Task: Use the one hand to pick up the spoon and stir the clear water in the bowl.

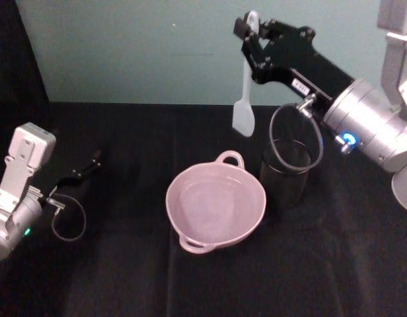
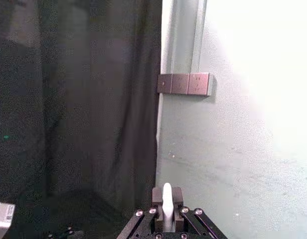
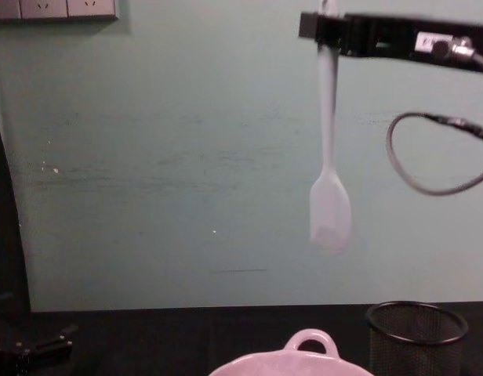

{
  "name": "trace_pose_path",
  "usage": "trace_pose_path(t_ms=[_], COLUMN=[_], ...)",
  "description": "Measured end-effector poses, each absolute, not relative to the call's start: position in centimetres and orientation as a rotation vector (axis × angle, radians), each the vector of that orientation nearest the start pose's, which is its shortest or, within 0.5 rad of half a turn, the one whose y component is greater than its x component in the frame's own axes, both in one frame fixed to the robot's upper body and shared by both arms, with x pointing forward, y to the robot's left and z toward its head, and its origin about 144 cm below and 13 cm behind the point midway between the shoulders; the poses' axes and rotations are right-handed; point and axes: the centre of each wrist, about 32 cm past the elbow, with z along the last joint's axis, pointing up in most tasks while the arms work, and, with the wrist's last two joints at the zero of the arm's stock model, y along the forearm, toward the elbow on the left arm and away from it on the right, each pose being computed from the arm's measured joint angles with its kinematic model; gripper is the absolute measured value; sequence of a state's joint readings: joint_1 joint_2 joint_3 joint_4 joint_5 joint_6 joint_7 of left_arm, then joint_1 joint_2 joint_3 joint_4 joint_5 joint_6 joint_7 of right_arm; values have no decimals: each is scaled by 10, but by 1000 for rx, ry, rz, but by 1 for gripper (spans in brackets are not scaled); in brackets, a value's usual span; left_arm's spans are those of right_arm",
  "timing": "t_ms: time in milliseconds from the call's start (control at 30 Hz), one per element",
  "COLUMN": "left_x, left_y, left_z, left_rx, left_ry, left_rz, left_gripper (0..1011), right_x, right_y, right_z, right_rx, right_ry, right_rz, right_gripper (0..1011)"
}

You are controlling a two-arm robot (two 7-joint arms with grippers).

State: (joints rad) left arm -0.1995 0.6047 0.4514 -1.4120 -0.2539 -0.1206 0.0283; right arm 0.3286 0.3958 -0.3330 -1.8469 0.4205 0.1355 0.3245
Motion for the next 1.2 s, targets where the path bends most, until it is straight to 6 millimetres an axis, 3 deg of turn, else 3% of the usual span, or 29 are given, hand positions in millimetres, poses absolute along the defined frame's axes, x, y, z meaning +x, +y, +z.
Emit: trace_pose_path(t_ms=[267,600,900,1200], left_x=[489,489,489,489], left_y=[310,310,310,310], left_z=[1140,1140,1140,1140], left_rx=[304,304,304,304], left_ry=[-285,-285,-285,-285], left_rz=[1248,1248,1248,1248], left_gripper=[1011,1011,1011,1011], right_x=[491,492,503,513], right_y=[-224,-245,-264,-274], right_z=[1328,1323,1295,1252], right_rx=[154,125,107,172], right_ry=[-306,-290,-175,-54], right_rz=[-854,-927,-989,-1021], right_gripper=[117,117,116,117])
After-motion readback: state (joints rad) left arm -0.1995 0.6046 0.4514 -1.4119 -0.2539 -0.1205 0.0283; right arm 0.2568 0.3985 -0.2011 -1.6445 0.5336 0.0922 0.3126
